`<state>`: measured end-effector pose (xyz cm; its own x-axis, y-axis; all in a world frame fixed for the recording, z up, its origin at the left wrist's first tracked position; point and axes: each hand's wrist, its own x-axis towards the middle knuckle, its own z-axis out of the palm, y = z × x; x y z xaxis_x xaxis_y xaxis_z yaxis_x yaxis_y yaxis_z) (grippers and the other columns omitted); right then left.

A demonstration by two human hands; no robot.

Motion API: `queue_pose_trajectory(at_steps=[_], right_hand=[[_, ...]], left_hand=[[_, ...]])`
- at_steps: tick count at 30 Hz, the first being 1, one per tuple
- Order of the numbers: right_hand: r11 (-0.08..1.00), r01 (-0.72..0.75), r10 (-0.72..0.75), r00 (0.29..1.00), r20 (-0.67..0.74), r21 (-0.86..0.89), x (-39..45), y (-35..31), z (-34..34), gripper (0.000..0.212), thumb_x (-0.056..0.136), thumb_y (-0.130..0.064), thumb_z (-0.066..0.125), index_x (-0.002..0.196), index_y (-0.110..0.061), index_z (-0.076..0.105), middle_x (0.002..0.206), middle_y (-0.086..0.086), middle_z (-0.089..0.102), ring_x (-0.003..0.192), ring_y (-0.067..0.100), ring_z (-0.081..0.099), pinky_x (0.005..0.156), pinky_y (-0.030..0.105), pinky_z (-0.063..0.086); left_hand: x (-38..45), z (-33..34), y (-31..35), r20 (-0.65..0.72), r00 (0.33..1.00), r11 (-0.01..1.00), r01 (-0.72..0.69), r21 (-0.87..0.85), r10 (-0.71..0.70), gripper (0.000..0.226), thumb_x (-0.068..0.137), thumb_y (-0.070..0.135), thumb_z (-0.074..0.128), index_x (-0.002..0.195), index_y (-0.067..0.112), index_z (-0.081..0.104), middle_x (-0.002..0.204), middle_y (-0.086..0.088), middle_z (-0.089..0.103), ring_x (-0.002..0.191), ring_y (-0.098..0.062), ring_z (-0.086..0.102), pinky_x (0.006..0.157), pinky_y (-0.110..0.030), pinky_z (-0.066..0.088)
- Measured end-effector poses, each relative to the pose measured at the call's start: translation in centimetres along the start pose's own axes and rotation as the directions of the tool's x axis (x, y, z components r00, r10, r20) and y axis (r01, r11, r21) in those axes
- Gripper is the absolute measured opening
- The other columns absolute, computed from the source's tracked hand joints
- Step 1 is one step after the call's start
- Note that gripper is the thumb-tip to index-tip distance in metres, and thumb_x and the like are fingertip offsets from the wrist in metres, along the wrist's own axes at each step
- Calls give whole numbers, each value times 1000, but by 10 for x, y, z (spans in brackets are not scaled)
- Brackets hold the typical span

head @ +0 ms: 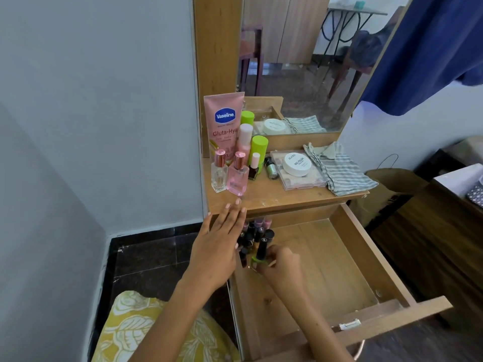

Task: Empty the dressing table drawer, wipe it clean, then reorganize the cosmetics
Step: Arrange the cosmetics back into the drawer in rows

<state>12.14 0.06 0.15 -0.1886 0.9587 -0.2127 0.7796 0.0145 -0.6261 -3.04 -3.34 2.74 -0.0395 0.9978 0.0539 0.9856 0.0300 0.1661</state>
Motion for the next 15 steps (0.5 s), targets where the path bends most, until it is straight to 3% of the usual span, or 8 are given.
queue_pose_trajectory(at_steps=[6, 8, 11, 15], right_hand=[[997, -1, -1, 1000, -21, -76, 6, 0, 16, 20, 86, -16, 66, 105, -14, 62, 96, 2, 66, 77, 13, 58, 63, 22, 47], [998, 12, -13, 1000, -5, -59, 6, 1, 17, 19, 86, -13, 65, 105, -14, 62, 96, 1, 65, 79, 12, 61, 64, 20, 50], [999, 20, -20, 1000, -18, -42, 6, 2, 19, 18, 87, -11, 65, 104, -15, 63, 91, -4, 63, 74, 7, 58, 55, 10, 43], [999, 39, -39, 999, -38, -11, 7, 2, 19, 12, 87, -10, 64, 98, -14, 65, 92, 0, 68, 71, 4, 57, 49, 7, 40]], left_hand=[[-1, 3, 2, -7, 1000, 1000, 6, 21, -6, 69, 100, 24, 29, 141, 23, -26, 148, 4, -34, 135, -13, -31, 111, -36, -17], [0, 3, 2, -7, 1000, 1000, 6, 19, -6, 69, 99, 24, 30, 141, 22, -26, 149, 4, -33, 135, -13, -30, 112, -36, -14], [-1, 2, 2, -9, 1000, 1000, 6, 20, -6, 69, 99, 24, 31, 141, 22, -25, 149, 4, -32, 136, -13, -29, 113, -37, -13], [-1, 0, 4, -4, 1000, 1000, 12, 19, -12, 69, 99, 23, 31, 140, 22, -25, 149, 4, -32, 135, -12, -30, 111, -36, -13]])
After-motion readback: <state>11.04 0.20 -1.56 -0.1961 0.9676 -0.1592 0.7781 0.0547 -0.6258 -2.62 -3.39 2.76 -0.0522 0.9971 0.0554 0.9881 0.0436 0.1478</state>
